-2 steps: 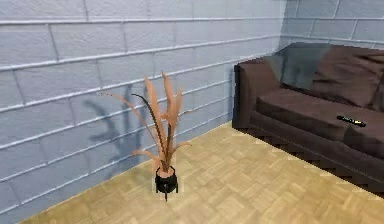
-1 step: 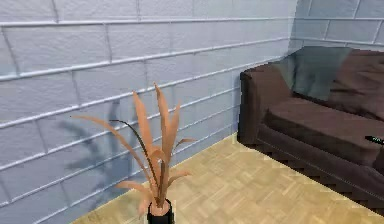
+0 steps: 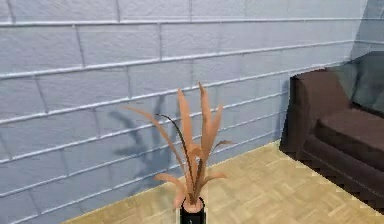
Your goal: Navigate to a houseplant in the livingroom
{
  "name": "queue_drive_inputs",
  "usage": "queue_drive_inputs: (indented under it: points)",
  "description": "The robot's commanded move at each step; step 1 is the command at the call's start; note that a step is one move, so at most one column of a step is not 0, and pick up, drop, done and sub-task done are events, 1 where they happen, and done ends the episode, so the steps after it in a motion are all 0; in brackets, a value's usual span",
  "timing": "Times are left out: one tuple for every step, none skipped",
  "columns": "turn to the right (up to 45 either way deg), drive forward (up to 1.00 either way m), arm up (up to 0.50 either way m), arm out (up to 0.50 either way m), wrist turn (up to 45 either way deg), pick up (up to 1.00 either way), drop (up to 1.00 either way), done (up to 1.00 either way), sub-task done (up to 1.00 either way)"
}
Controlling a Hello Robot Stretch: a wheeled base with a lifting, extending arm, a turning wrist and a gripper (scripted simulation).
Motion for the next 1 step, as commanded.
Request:
queue_drive_inputs:
  points:
    - [0.0,0.00,0.00,0.00,0.0,0.00,0.00,1.00,0.00]
